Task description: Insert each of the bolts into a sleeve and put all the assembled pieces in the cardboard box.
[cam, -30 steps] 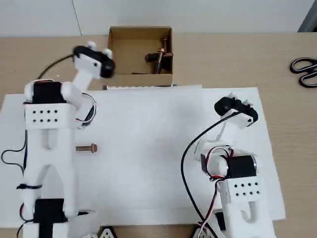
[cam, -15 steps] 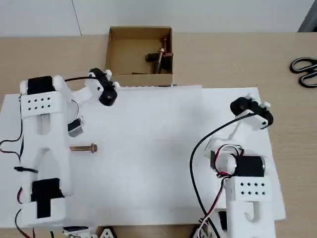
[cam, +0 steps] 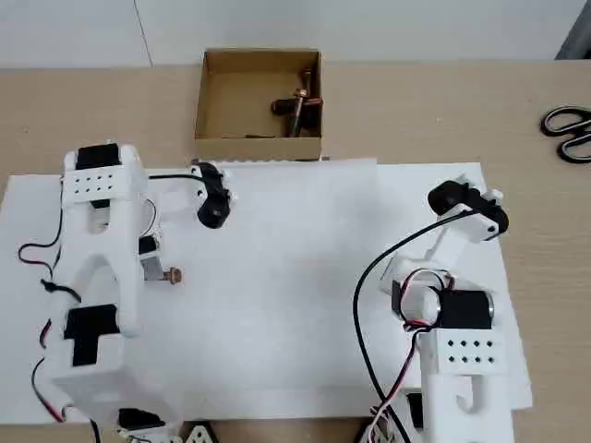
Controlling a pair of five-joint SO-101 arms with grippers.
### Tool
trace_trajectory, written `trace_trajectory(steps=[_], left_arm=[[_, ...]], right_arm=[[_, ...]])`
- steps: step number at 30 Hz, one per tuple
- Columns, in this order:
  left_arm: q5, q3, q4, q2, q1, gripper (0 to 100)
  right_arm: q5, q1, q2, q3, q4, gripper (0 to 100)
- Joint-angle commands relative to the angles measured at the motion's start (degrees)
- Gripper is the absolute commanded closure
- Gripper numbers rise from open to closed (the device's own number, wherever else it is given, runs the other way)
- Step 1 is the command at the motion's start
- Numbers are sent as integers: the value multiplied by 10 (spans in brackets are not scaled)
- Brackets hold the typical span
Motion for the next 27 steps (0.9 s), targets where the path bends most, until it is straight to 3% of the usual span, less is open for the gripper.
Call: trace_trajectory(steps=[1,9,20,25,27], left_arm=[[-45,-4,16,17,4,870],[-60,-4,3,62,3,871],[-66,-4,-82,149,3,874],[-66,-4,-79,156,10,990],[-65,-4,-77,152,12,992]], right_arm=[[-2,3,-7,-4,-14,996],[-2,3,-7,-4,-14,996],[-2,3,-7,-4,-14,996],[-2,3,-7,-4,-14,996],[-2,3,-7,-4,-14,996]])
